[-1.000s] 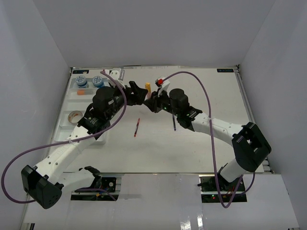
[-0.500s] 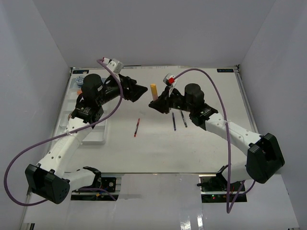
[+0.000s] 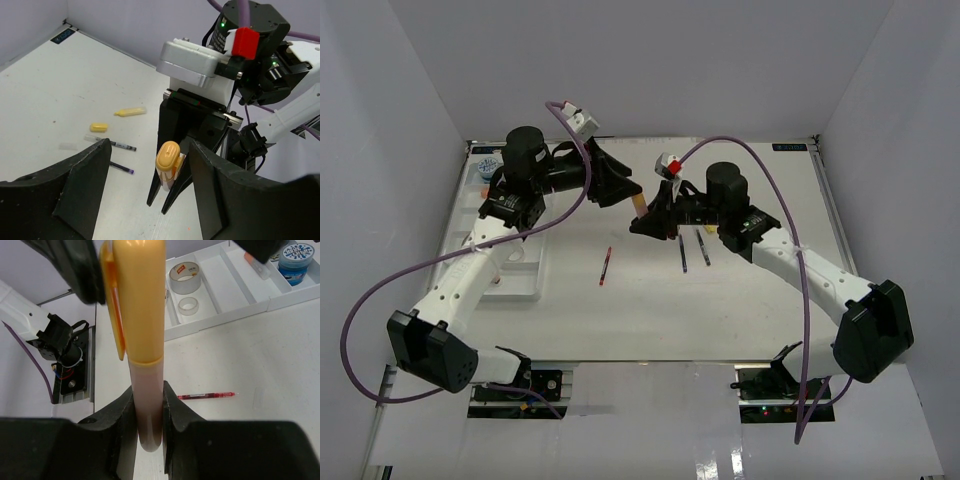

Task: Sort the stationery into containers
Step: Close the pen cap on the pen, then place the pen in the storage box, then pick up the pen from the center of the board.

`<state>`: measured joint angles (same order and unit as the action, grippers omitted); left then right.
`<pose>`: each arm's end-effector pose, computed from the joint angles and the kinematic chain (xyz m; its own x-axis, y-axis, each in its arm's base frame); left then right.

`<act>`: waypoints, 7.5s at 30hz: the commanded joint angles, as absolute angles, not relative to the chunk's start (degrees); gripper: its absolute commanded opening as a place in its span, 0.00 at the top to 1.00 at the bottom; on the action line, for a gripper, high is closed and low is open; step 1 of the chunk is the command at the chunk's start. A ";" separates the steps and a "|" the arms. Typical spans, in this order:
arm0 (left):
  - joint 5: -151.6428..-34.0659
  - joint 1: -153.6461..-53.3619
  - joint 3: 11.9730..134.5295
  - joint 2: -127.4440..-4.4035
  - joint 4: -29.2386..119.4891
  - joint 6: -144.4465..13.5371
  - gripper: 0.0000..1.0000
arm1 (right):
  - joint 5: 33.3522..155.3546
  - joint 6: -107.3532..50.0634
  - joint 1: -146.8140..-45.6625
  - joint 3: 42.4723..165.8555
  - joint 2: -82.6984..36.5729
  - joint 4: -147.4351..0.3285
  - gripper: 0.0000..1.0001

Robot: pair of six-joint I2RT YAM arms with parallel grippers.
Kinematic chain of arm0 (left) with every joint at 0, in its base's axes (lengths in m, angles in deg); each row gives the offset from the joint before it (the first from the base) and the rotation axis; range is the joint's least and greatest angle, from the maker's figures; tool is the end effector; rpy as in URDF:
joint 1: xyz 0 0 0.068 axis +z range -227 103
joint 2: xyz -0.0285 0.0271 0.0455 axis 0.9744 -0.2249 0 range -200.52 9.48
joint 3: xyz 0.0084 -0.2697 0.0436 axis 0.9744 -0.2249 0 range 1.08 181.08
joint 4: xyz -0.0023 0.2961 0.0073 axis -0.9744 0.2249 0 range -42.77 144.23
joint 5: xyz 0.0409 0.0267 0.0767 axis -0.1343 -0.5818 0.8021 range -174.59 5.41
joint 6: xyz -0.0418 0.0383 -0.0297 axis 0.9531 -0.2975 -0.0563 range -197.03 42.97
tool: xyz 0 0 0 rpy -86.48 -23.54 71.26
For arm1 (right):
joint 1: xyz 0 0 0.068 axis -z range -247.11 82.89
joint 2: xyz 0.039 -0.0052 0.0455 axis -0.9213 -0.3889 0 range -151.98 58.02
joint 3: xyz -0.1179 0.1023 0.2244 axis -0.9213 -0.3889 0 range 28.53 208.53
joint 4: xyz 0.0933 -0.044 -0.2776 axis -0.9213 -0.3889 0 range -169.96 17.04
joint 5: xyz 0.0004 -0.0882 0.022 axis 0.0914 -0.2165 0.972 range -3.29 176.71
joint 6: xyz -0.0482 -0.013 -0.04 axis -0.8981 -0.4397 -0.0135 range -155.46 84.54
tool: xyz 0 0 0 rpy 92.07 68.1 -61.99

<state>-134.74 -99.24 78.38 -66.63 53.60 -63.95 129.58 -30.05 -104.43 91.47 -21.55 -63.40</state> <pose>0.3025 -0.1648 0.4265 -0.2966 -0.0356 -0.9543 0.9066 0.3037 -0.2931 0.2728 0.2502 0.3370 -0.1899 -0.0580 -0.9801 -0.9677 0.1798 0.1769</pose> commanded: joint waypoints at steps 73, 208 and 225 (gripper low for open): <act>-148.31 -105.92 69.72 -73.66 68.05 -67.98 1.00 | 143.93 -34.58 -97.26 120.81 -26.01 -55.12 0.92; -100.15 -70.83 62.01 -72.89 53.30 -48.12 0.02 | 86.98 -22.81 -83.57 77.13 -11.06 -83.86 0.07; -102.00 -82.72 53.82 -62.33 56.90 -55.59 0.02 | 92.87 -39.41 -69.92 86.71 -33.56 -86.58 0.03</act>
<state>-102.88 -82.44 53.31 -65.17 56.35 -54.18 92.87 -33.72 -70.29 83.62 -32.09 -85.17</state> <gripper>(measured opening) 0.979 0.979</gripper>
